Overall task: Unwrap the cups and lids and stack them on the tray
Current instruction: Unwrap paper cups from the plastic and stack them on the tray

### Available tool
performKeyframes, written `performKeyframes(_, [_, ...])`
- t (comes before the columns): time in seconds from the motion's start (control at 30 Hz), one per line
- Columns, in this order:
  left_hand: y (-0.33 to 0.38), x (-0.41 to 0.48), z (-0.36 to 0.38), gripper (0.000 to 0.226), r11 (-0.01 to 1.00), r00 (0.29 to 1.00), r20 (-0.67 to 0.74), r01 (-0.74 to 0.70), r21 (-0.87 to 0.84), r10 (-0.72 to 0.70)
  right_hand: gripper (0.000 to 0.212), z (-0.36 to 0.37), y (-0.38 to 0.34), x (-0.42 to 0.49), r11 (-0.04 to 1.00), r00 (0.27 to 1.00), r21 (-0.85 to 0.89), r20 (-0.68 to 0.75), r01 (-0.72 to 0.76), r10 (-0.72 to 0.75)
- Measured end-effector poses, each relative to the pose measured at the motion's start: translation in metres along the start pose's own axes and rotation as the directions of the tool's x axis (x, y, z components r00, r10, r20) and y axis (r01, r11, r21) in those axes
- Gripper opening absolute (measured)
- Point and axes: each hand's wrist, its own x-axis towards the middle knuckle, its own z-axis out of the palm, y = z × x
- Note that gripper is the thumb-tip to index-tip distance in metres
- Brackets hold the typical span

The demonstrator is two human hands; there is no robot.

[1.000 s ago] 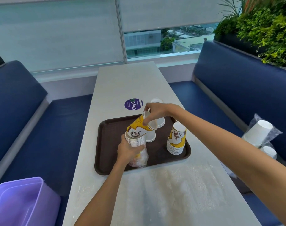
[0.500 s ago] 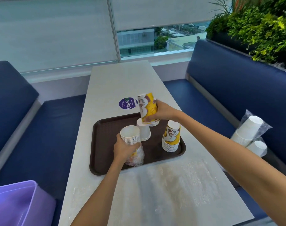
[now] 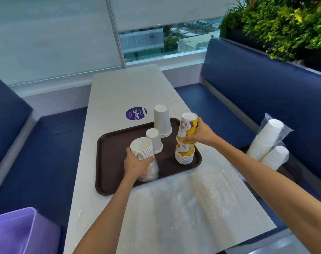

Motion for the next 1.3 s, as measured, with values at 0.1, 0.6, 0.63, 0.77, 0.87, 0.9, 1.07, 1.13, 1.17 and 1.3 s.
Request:
performKeyframes(0.1, [0.000,0.000,0.001,0.092,1.000,1.000,0.009,-0.011,-0.007,0.011,0.095,-0.001,-0.006,-0.005,0.998,0.993,0.016,-0.094,0.068,-0.066])
performKeyframes(0.6, [-0.015,0.001,0.012,0.084,0.988,0.996,-0.028,-0.089,-0.129,0.086,0.079,0.087,-0.087,0.013,0.866,0.901,-0.348,0.370,0.359,-0.225])
performKeyframes(0.63, [-0.016,0.001,0.013,0.083,0.988,0.996,-0.024,-0.084,-0.126,0.082,0.081,0.092,-0.087,0.016,0.859,0.898,-0.365,0.387,0.359,-0.210])
performKeyframes(0.77, [-0.024,0.002,0.017,0.082,0.990,0.997,-0.028,-0.076,-0.120,0.073,0.083,0.104,-0.085,0.027,0.843,0.894,-0.414,0.419,0.344,-0.159])
performKeyframes(0.87, [-0.028,0.003,0.019,0.082,0.991,0.998,-0.026,-0.067,-0.117,0.065,0.076,0.106,-0.087,0.034,0.833,0.891,-0.430,0.427,0.347,-0.151])
performKeyframes(0.9, [-0.029,0.004,0.019,0.082,0.992,0.998,-0.027,-0.064,-0.112,0.061,0.074,0.107,-0.089,0.035,0.826,0.888,-0.441,0.436,0.352,-0.146])
performKeyframes(1.07, [-0.027,0.006,0.019,0.087,0.996,0.997,-0.025,-0.079,-0.039,0.078,0.065,0.109,-0.095,0.041,0.783,0.874,-0.495,0.470,0.376,-0.122])
performKeyframes(1.13, [-0.024,0.006,0.017,0.095,0.995,0.995,-0.029,-0.100,-0.028,0.099,0.065,0.110,-0.097,0.042,0.768,0.875,-0.516,0.470,0.379,-0.116])
performKeyframes(1.17, [-0.021,0.005,0.017,0.097,0.994,0.994,-0.035,-0.101,-0.031,0.100,0.065,0.110,-0.098,0.042,0.763,0.875,-0.523,0.470,0.380,-0.114])
performKeyframes(1.3, [-0.014,0.004,0.016,0.092,0.996,0.994,-0.072,-0.088,-0.033,0.085,0.068,0.110,-0.100,0.043,0.743,0.876,-0.550,0.472,0.382,-0.100])
